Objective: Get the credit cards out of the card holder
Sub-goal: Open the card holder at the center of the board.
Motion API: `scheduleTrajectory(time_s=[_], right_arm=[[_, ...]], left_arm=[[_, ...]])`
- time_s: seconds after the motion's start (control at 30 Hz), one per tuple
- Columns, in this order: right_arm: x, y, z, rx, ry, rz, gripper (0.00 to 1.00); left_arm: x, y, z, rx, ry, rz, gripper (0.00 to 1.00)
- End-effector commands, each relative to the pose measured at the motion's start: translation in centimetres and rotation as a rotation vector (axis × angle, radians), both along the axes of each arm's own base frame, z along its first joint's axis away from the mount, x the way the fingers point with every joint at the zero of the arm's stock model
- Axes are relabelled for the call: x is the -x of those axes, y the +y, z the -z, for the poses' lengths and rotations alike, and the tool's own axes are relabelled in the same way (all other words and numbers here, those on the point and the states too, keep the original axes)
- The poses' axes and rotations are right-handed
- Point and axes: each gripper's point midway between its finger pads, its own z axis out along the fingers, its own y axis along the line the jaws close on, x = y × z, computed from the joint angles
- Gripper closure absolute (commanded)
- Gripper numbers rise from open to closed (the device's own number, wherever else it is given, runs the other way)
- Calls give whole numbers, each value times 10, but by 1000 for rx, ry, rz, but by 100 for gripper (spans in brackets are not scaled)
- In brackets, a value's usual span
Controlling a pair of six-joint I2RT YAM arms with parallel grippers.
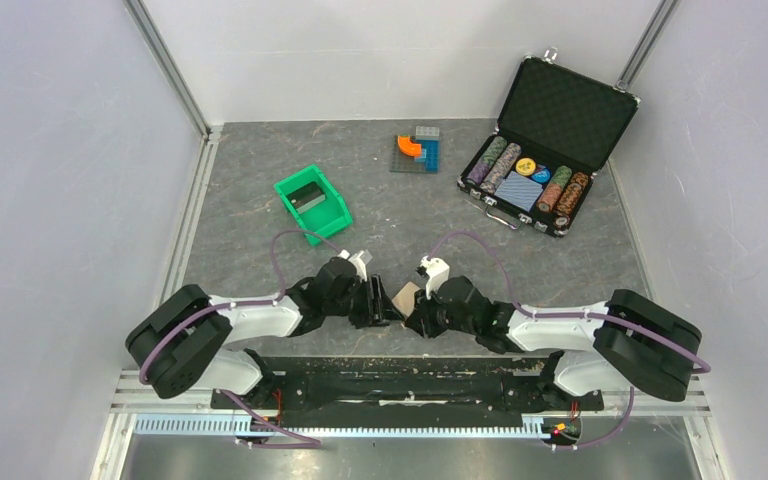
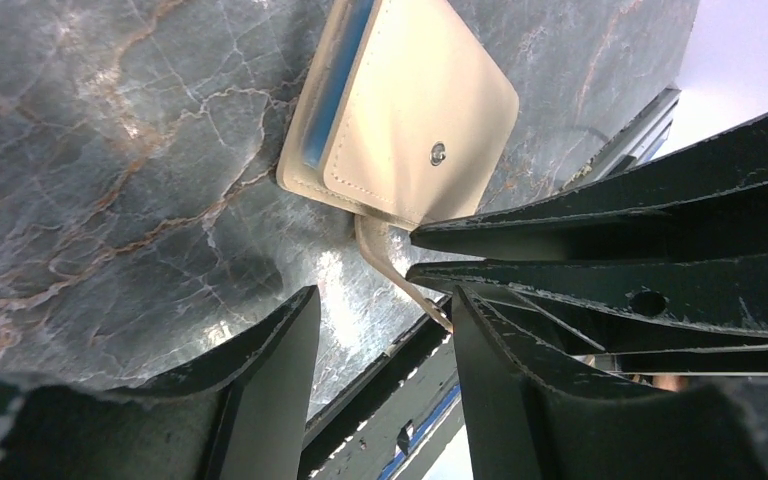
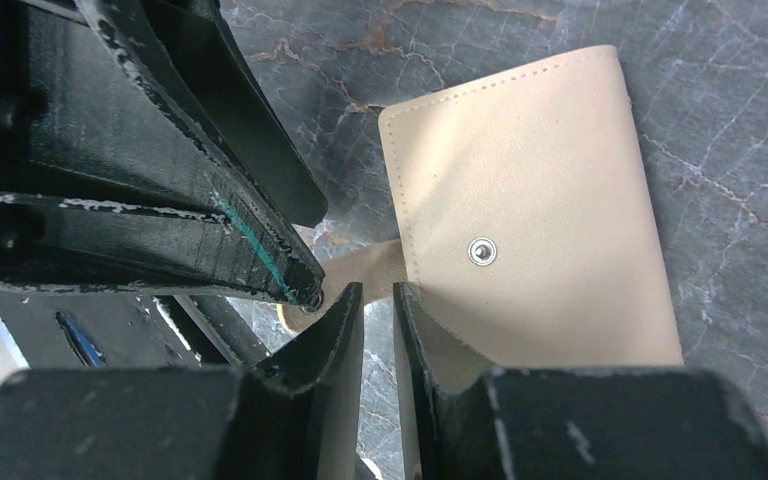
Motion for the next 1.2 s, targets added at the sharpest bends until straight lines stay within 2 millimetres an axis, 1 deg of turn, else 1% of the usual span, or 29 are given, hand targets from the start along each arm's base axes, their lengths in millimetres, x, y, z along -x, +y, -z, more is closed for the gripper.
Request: scheduleTrajectory(time_s=[0.0,0.23,0.27,0.4,0.5,0.57,0.67,0.7,0.83,0.9,1.07,1.17], right_arm=[[-4,3,-6,-33,-24,20,81],[-1,5,-7,-52,-14,15,82],[1,5,-7,-57,-6,5,82],[0,3,-7,-53,-14,11,82],[-1,1,-7,-38,-29,6,82],[-6,-2,-7,-2,-58,8,82],[-16,-8,-18,45,-124,22,79],[-20,-10,-23,60,-147,23,78],[-34,-19,-50,110,-259,28,71],[-40,-25,-56,151,-307,26,65],[-48,-33,-61,226,-359,-10,42],[-49,-33,-60,243,-374,-35,34]], left_arm=[[1,-13,-11,66,3,10,43],[4,-15,-8,58,13,17,43],[4,-16,-7,58,14,19,45],[6,-17,-5,54,30,23,55],[8,-17,-1,43,41,26,65],[9,-16,1,39,45,27,77],[9,-15,1,33,41,26,95],[9,-14,0,30,36,27,97],[7,-12,-3,14,15,26,98],[5,-11,-4,8,3,26,98],[5,-11,-6,10,-8,28,98],[5,-11,-7,10,-10,28,98]])
